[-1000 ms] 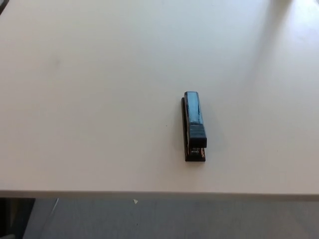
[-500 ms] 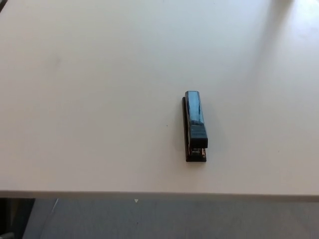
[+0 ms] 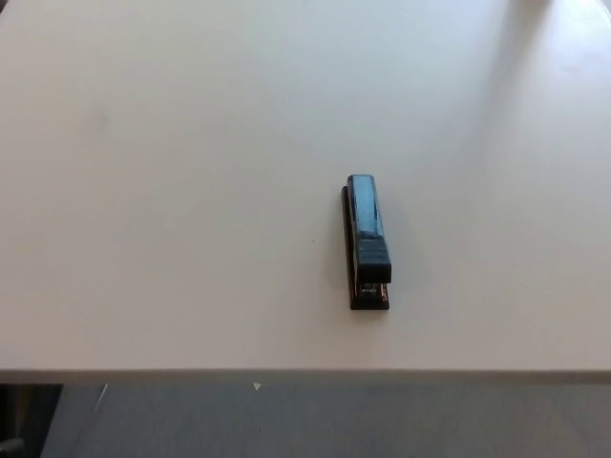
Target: The robot uses its right hand to press on the stapler that is in the middle of the desk
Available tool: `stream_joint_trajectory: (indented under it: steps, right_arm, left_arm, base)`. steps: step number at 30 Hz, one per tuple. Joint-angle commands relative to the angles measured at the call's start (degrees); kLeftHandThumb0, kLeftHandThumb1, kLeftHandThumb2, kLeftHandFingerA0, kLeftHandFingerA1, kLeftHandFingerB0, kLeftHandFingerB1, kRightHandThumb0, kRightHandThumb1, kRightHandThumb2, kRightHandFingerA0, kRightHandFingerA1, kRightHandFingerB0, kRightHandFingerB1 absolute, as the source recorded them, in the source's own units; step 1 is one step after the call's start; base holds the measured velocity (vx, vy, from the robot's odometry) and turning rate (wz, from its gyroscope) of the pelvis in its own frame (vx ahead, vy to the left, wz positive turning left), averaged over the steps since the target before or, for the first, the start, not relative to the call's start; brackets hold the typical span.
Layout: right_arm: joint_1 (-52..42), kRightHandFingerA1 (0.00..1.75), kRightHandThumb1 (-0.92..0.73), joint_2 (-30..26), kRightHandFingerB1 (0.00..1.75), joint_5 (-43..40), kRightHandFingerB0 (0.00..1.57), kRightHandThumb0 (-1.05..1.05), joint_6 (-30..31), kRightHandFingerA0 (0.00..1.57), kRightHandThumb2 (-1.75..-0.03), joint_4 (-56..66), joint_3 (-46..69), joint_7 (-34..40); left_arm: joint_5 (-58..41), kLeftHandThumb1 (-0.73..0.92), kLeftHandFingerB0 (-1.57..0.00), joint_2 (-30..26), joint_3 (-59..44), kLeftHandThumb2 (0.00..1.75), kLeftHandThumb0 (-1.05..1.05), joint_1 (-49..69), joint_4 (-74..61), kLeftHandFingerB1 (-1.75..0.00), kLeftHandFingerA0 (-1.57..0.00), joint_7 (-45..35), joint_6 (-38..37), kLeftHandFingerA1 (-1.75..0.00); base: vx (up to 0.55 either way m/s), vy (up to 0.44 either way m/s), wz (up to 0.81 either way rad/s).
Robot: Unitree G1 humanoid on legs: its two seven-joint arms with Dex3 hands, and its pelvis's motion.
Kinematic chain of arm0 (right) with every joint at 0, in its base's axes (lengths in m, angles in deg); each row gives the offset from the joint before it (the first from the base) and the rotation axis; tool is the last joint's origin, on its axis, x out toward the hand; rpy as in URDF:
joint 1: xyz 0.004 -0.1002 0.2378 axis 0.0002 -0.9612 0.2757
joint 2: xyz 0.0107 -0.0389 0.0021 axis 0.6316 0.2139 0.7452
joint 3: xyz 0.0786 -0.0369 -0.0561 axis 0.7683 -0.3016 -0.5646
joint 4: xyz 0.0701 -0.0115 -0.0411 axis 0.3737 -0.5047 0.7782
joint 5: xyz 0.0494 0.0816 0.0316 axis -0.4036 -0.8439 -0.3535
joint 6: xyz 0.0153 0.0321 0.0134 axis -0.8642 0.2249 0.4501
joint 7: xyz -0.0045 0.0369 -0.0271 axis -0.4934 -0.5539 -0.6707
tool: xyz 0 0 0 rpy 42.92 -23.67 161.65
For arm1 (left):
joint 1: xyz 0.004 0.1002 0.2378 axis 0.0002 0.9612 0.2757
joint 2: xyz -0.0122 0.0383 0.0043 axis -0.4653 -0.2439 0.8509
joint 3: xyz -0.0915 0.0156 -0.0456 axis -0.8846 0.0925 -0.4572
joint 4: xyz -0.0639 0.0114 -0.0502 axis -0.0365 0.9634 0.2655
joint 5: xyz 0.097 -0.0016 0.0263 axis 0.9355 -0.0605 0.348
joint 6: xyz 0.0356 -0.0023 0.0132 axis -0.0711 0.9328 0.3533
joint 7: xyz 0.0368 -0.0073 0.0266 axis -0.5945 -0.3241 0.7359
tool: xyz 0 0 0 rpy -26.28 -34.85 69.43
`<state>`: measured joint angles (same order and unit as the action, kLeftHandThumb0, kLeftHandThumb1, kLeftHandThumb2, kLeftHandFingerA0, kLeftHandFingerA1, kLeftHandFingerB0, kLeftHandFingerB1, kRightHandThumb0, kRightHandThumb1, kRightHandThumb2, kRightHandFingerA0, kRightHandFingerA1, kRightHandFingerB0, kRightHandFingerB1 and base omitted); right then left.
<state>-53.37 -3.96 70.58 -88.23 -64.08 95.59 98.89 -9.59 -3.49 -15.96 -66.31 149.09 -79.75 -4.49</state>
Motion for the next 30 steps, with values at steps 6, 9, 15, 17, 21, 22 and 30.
stream_joint_trajectory:
  steps: [6,9,15,17,21,22,30]
  right_arm:
    - [12.2,0.96,-0.8,-11.0,0.86,-3.3,0.87,-0.31,8.1,1.3,-0.66,27.1,2.1,5.8]
    - [17.0,1.03,-0.81,-11.1,0.94,-2.4,0.8,-0.37,14.6,1.34,-0.63,38.7,-1.4,7.8]
    - [32.8,1.09,-0.71,-12.8,1.09,-0.5,0.8,-0.31,22.3,1.38,-0.73,46.0,-14.1,4.0]
    - [40.9,1.05,-0.68,-10.7,1.09,0.2,0.8,-0.23,23.4,1.36,-0.79,44.6,-19.1,2.5]
    - [53.6,1.05,-0.85,-4.6,0.95,2.7,0.69,-0.05,25.5,1.24,-0.65,38.6,-27.5,0.6]
    - [55.1,1.03,-0.81,-2.9,0.96,3.5,0.75,0.02,25.2,1.26,-0.71,36.5,-28.8,0.5]
    - [54.6,1.09,-0.81,7.0,0.94,2.8,0.79,-0.12,17.0,1.28,-0.64,28.9,-35.9,-5.9]
  left_arm:
    - [-1.1,0.92,-0.25,-1.5,-0.4,0.68,-0.66,-0.2,1.3,-0.31,-0.25,-0.9,-0.8,-0.33]
    - [-1.3,0.92,-0.25,-1.6,-0.7,0.68,-0.64,0.2,1.4,-0.31,-0.23,-1.5,-1.4,-0.33]
    - [-0.5,0.92,-0.24,-1.8,0.0,0.69,-0.64,0.4,1.3,-0.31,-0.24,-0.9,-1.8,-0.33]
    - [-0.5,0.92,-0.25,-1.8,-0.1,0.69,-0.65,0.6,1.4,-0.31,-0.25,-0.6,-1.7,-0.33]
    - [-0.1,0.92,-0.25,-2.0,0.2,0.68,-0.66,0.6,1.1,-0.31,-0.26,-0.1,-1.9,-0.33]
    - [-0.6,0.92,-0.24,-1.9,-0.2,0.68,-0.64,0.5,1.2,-0.31,-0.25,-0.8,-2.0,-0.34]
    - [-1.2,0.91,-0.23,-1.7,-0.5,0.68,-0.67,0.4,1.2,-0.31,-0.25,-1.6,-2.0,-0.34]
  base:
    - [0.0,0.0,0.0]
    - [0.0,0.0,0.0]
    - [0.0,0.0,0.0]
    - [0.0,0.0,0.0]
    - [0.0,0.0,0.0]
    - [0.0,0.0,0.0]
    - [0.0,0.0,0.0]
